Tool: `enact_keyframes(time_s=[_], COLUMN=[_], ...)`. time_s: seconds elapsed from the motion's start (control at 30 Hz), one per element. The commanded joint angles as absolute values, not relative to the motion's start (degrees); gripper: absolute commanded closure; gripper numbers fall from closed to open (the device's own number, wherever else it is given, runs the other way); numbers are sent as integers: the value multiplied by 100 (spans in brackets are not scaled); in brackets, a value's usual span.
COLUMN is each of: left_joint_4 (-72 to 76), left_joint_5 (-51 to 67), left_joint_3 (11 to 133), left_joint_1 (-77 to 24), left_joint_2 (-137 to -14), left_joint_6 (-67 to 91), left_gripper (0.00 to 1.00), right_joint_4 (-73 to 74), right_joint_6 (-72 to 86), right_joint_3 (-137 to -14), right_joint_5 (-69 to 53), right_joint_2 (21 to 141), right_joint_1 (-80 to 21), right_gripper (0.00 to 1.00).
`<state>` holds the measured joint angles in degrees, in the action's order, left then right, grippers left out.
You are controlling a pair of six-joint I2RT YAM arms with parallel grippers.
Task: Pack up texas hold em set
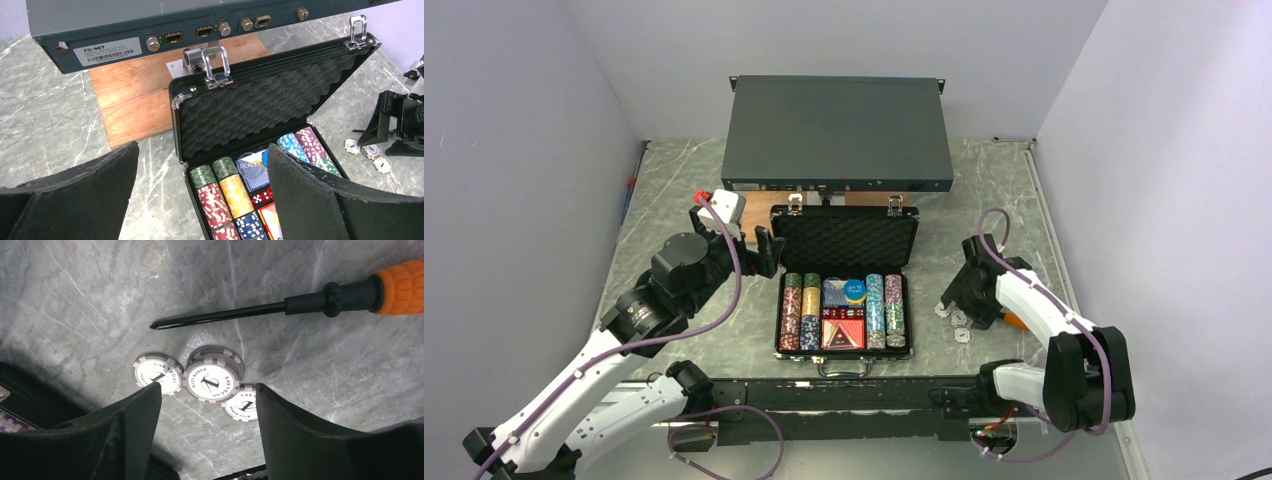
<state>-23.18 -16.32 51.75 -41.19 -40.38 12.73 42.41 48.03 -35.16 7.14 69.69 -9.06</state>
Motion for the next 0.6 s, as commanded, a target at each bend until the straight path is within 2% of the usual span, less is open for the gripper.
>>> enact_keyframes(time_s=[0.0, 0.4, 0.57], left_joint_4=[-2171, -2175, -2169], left_joint_5=[-1538, -1510, -1529], left_joint_3=[5228, 5228, 5221], left_joint_1=[-4104, -4102, -4100], left_joint_2=[-4028, -4034, -4005], left_joint_6=[1209, 1226, 1215], left_gripper=[1, 1, 1], right_joint_4=[4504, 4711, 4470], right_joint_6=[4763, 4594, 4537], right_joint_3=[-3525, -3368, -3305], right_joint_5=[765, 677, 551], right_joint_2=[6677, 6625, 6843], right_joint_1=[-924, -981, -991], right_gripper=[27, 28, 26])
